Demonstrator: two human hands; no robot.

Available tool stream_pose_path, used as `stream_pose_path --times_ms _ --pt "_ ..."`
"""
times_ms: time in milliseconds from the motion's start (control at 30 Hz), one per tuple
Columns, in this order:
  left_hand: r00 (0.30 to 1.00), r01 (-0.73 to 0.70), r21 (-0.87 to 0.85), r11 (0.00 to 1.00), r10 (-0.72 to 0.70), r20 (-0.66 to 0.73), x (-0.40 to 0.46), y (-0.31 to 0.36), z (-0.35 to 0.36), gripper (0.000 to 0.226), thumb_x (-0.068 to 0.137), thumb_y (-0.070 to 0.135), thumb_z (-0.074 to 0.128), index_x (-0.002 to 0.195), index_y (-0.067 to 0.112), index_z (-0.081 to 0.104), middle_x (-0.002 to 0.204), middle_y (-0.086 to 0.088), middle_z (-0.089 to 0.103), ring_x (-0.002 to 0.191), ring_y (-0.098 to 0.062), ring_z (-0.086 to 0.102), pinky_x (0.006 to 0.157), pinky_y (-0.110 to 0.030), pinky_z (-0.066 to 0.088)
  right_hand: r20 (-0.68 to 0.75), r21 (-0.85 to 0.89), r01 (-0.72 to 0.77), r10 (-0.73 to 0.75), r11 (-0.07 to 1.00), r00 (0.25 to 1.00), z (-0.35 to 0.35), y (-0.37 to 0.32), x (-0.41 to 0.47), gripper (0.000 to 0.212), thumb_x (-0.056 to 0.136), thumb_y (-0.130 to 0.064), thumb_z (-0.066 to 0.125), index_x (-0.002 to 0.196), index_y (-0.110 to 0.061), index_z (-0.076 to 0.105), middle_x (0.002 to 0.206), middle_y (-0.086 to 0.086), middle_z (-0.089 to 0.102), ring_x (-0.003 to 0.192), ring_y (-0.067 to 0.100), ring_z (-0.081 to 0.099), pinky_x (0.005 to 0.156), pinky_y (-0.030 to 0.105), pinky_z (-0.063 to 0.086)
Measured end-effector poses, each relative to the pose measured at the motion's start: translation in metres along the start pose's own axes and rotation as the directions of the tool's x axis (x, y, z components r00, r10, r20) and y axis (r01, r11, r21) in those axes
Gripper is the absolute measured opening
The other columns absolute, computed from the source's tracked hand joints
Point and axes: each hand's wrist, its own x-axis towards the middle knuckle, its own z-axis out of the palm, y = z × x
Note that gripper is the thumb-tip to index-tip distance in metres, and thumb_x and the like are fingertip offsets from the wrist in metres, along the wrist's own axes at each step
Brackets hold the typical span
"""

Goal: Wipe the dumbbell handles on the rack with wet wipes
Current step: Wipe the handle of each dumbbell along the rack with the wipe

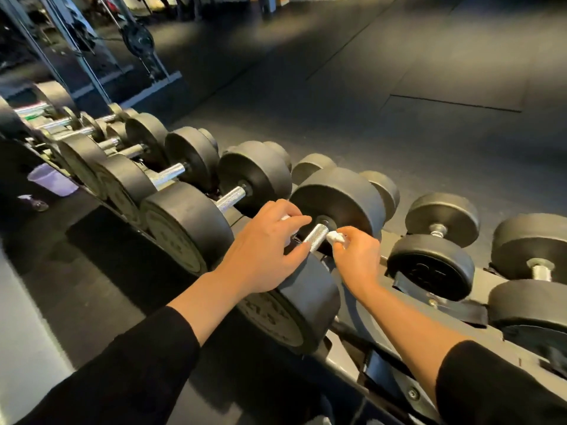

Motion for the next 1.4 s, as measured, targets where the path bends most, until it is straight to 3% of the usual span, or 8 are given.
stream_pose_path --times_ms 367,500,633,933,1133,1200,1300,1400 --pt "0.999 0.038 -0.057 0.998 -0.038 -0.002 0.000 -0.004 0.003 0.044 0.087 0.044 0.052 0.124 0.021 0.061 0.115 0.009 0.054 0.105 -0.001 0.044 0.084 -0.009 0.032 -0.058 0.155 0.059 -0.051 0.986 0.997 0.021 0.005 0.001 0.021 0.093 -0.018 0.056 0.109 -0.013 0.069 0.098 0.000 0.067 0.091 0.013 0.061 0.082 0.025 0.049" --pt "0.997 0.068 -0.066 0.996 -0.066 0.033 0.001 -0.003 0.000 0.041 0.088 0.042 0.056 0.123 0.023 0.062 0.115 0.011 0.053 0.106 -0.001 0.045 0.084 -0.007 0.032 -0.054 0.231 0.004 0.009 0.973 0.998 0.022 0.004 -0.001 0.009 0.088 -0.012 0.062 0.095 -0.016 0.067 0.087 -0.003 0.065 0.084 0.011 0.061 0.074 0.019 0.049" --pt "0.994 0.099 -0.056 0.993 -0.097 0.046 0.001 -0.003 0.001 0.039 0.087 0.041 0.058 0.122 0.025 0.062 0.114 0.014 0.052 0.106 -0.001 0.045 0.086 -0.009 0.032 0.044 0.372 -0.005 -0.012 0.928 0.999 0.016 0.005 -0.014 0.014 0.083 -0.008 0.067 0.083 -0.021 0.063 0.076 -0.013 0.061 0.074 0.000 0.059 0.062 0.005 0.045" --pt "0.992 0.120 -0.035 0.992 -0.119 0.048 0.002 0.004 -0.001 0.044 0.083 0.051 0.043 0.114 0.028 0.065 0.109 0.014 0.052 0.103 -0.003 0.048 0.088 -0.019 0.038 0.425 0.551 -0.043 -0.236 0.833 0.874 0.000 0.012 -0.023 0.013 0.077 -0.008 0.076 0.087 -0.015 0.075 0.087 -0.004 0.072 0.080 0.006 0.067 0.070 0.018 0.053" --pt "0.986 0.161 -0.017 0.987 -0.159 0.056 0.002 0.007 0.000 0.045 0.084 0.053 0.041 0.116 0.030 0.064 0.112 0.013 0.053 0.106 -0.003 0.049 0.090 -0.019 0.038 -0.021 0.411 0.112 -0.114 0.905 0.993 -0.008 0.008 0.001 0.021 0.087 -0.013 0.065 0.107 -0.014 0.070 0.102 -0.011 0.062 0.089 -0.001 0.055 0.080 -0.001 0.040" --pt "0.983 0.177 -0.002 0.984 -0.177 0.057 0.002 0.008 0.000 0.047 0.084 0.054 0.040 0.117 0.030 0.064 0.113 0.014 0.053 0.107 -0.002 0.048 0.090 -0.015 0.035 -0.006 0.323 0.172 -0.179 0.931 0.984 -0.005 0.007 0.009 0.026 0.091 -0.013 0.059 0.116 -0.010 0.066 0.111 -0.006 0.060 0.098 0.002 0.051 0.080 -0.007 0.030" --pt "0.976 0.209 0.009 0.978 -0.209 0.059 0.003 0.010 0.000 0.050 0.082 0.056 0.039 0.117 0.031 0.063 0.113 0.016 0.051 0.107 0.001 0.045 0.088 -0.010 0.030 0.051 0.181 0.308 -0.322 0.934 0.945 0.004 0.007 0.010 0.028 0.092 -0.011 0.057 0.118 -0.010 0.066 0.119 0.002 0.063 0.107 0.014 0.055 0.089 0.010 0.032" --pt "0.972 0.228 0.009 0.974 -0.228 0.060 0.004 0.013 -0.001 0.050 0.081 0.056 0.039 0.116 0.031 0.064 0.111 0.019 0.049 0.105 0.002 0.045 0.087 -0.008 0.029 0.082 0.214 0.370 -0.394 0.904 0.915 0.008 0.008 0.003 0.026 0.088 -0.005 0.061 0.112 -0.010 0.069 0.114 0.002 0.067 0.107 0.015 0.055 0.088 0.009 0.033"
